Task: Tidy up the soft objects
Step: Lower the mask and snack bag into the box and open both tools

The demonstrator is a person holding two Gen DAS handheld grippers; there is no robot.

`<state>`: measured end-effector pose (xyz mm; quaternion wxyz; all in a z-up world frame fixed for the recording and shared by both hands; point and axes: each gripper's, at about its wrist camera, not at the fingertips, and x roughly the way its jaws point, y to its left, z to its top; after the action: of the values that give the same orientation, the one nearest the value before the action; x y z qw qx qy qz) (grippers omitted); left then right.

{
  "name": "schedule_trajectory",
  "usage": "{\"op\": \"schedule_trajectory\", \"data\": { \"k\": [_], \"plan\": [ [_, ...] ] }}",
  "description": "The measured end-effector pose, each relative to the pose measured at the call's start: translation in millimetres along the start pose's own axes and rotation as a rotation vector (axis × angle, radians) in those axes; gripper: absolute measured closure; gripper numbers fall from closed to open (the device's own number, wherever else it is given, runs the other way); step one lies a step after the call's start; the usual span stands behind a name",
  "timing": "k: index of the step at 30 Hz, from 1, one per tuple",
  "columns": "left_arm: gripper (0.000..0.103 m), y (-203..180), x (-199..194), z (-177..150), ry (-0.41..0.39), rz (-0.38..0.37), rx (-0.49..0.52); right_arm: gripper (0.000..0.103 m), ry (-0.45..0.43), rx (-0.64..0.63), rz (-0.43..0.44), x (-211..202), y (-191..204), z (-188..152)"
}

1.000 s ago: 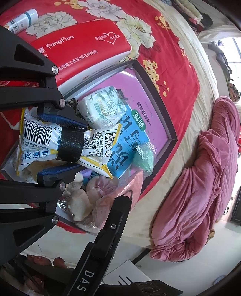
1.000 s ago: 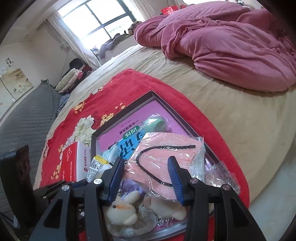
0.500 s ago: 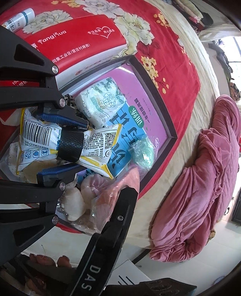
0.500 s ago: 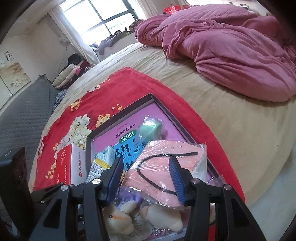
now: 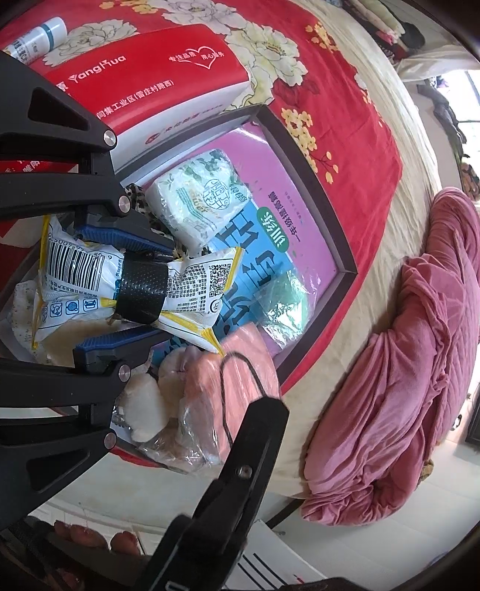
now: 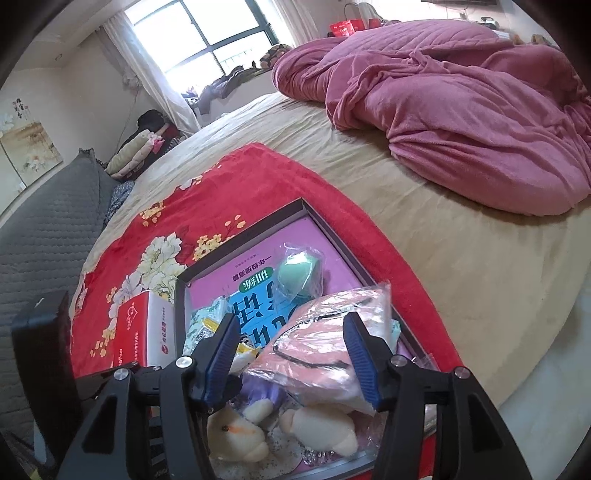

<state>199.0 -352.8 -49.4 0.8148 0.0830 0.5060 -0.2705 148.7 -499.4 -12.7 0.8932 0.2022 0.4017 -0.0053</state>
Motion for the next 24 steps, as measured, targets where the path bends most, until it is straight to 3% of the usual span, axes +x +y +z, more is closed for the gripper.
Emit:
{"op": "schedule_trajectory", "data": {
  "k": [9, 24],
  "plan": [
    [0.061, -2.4, 5.3, 2.6, 0.009, 0.002, -0.004, 0.045, -0.02, 0.036, -0.024, -15.3, -15.8, -5.9],
    [0.048, -3.8, -1.9, 1.4, -0.009, -0.036, -0.007, 0.042, -0.03, 0.026, -0.041, -23.4, -10.4, -7.2]
  ]
}}
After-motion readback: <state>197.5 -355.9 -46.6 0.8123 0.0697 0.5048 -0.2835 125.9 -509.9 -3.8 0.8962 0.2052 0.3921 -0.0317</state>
